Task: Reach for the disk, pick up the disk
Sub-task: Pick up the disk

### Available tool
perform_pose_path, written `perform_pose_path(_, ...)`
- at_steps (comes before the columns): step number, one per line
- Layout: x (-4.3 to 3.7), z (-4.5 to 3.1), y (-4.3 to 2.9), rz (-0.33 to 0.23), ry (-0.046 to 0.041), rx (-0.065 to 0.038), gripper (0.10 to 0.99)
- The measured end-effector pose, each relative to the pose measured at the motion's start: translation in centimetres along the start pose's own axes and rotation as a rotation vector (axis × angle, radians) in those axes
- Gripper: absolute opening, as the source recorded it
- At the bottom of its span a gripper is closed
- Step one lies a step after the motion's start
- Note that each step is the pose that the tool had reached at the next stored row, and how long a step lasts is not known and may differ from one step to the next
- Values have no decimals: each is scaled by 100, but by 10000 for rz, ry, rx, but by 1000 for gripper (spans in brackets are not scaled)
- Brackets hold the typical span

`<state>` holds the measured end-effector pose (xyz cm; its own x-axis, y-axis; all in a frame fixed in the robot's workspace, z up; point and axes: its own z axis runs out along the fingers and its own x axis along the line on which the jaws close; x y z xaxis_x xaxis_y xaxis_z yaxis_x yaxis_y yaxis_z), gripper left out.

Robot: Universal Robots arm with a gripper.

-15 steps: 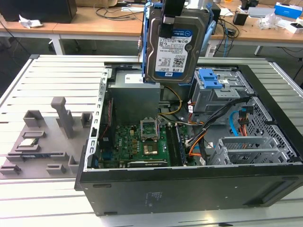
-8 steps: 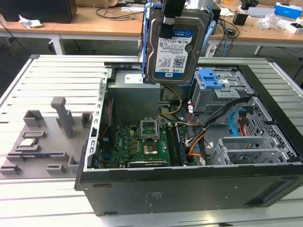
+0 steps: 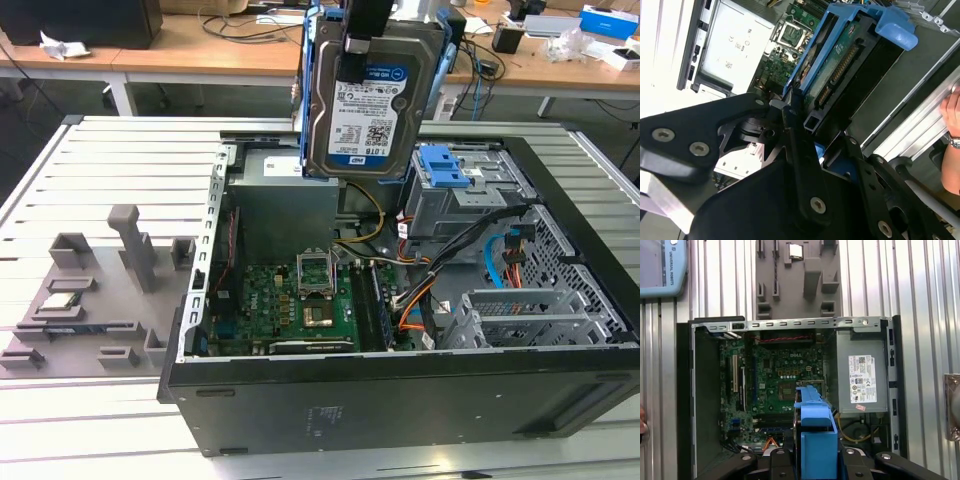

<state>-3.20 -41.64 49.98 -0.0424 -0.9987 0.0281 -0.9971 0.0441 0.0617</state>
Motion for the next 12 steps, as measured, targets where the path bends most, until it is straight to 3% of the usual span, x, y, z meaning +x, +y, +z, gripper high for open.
perform_pose_path(12,83,3,-3,0,0,0,365)
